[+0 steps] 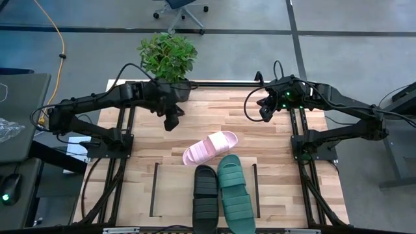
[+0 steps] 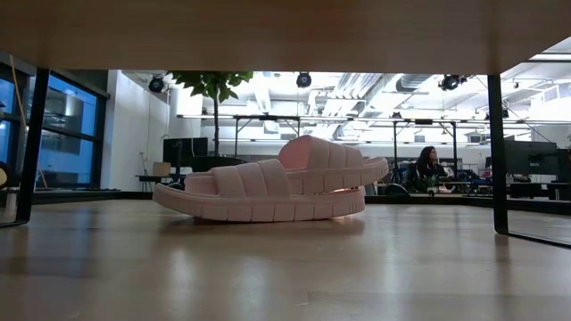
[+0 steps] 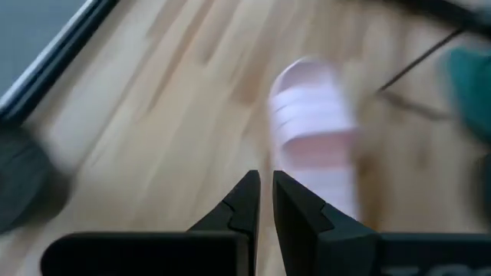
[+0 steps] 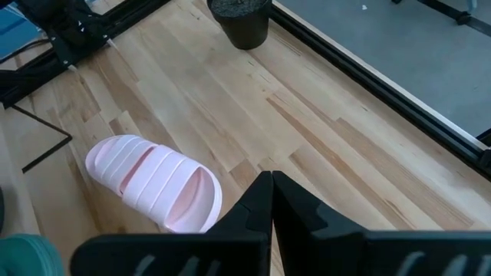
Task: Pick and place slides into the shelf
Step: Put the pink pair of slides on the shelf
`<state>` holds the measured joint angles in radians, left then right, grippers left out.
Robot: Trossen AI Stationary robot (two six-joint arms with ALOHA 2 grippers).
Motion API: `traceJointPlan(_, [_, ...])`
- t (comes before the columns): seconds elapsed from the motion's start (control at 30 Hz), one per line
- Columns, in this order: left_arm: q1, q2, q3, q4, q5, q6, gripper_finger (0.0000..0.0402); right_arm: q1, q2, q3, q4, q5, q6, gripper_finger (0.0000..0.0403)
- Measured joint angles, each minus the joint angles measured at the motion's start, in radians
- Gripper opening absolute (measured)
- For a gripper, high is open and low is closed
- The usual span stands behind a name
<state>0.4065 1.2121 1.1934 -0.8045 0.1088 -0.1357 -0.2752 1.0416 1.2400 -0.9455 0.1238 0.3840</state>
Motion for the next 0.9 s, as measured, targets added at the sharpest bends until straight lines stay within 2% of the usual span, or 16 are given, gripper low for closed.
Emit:
traceJointPlan(0.1, [0.000,0.000,0.000,0.066,0.057,-0.007,0.0028,0.000,0.000,0.000,0.000,0.000,-0.001,0.0000])
traceJointPlan(0.3, [0.000,0.000,0.000,0.069,0.065,-0.030,0.0028,0.000,0.000,0.000,0.000,0.000,-0.010,0.0000])
traceJointPlan(0.67, [0.000,0.020,0.000,0.011,0.026,-0.053,0.0028,0.000,0.000,0.000,0.000,-0.024,-0.026,0.0000])
traceJointPlan(0.9, [-0.001,0.072,0.000,-0.018,-0.035,-0.047,0.0028,0.000,0.000,0.000,-0.001,-0.073,-0.026,0.0000])
